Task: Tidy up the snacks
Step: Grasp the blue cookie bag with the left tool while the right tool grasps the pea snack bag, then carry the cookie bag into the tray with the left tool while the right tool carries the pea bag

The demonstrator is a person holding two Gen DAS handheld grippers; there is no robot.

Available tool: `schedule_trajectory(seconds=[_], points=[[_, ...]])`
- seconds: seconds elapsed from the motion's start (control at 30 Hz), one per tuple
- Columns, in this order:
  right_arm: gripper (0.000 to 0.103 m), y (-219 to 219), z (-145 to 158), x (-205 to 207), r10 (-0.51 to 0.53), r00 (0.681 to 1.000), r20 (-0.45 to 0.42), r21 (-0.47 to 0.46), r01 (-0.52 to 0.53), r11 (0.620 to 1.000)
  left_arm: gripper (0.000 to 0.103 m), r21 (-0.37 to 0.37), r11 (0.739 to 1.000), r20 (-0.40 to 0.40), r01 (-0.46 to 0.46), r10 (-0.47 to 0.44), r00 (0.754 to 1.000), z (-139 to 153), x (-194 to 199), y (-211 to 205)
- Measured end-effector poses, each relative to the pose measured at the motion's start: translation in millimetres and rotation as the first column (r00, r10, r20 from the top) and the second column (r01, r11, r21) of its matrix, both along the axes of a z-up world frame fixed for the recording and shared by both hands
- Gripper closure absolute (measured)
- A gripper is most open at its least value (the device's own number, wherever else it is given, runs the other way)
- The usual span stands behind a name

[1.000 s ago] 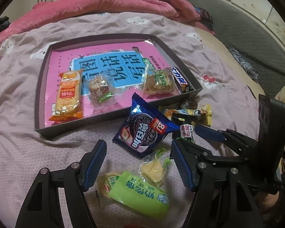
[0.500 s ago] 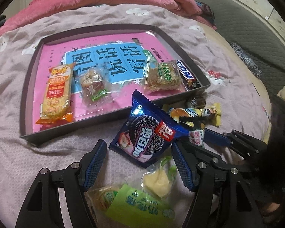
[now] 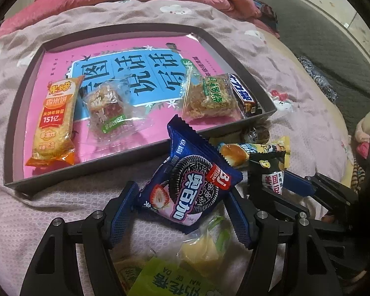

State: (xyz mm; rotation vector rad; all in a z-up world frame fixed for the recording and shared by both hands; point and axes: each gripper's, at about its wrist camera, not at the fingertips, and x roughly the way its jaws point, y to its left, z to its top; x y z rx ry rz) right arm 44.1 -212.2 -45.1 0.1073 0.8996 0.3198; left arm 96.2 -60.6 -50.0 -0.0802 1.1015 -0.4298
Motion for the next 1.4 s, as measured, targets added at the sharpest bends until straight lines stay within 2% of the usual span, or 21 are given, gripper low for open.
schedule_trajectory(seconds=[0.2,0.4,0.73,1.07,1.4], points=[[0.065,-1,6,-2,-0.001,1.0,0.022,0.021,0.001,1.0,0.041,-0.003,1.0,0.019,-0.008,0.008,1.0,4,-4,2],[0.066,0,12,-4,0.01,0.999,0.047,0.024,-0.011,1.0,0.044,-0.015,1.0,0.042,-0.014,0.014,0.999,14,-11,10],[0.067,1,21,-5,0.015,0.997,0.08,0.03,-0.017,0.999,0.044,-0.085,0.994,0.086,-0.075,0.082,0.993,46,-20,38],[0.069,5,33,-7,0.039,0.991,0.126,0.002,-0.039,0.999,0.044,-0.092,0.988,0.117,-0.126,0.136,0.984,58,-23,56],[0.069,3,47,-2,0.029,0.986,0.166,0.014,-0.032,0.999,0.044,-0.121,0.971,0.147,-0.204,0.221,0.964,73,-20,85]])
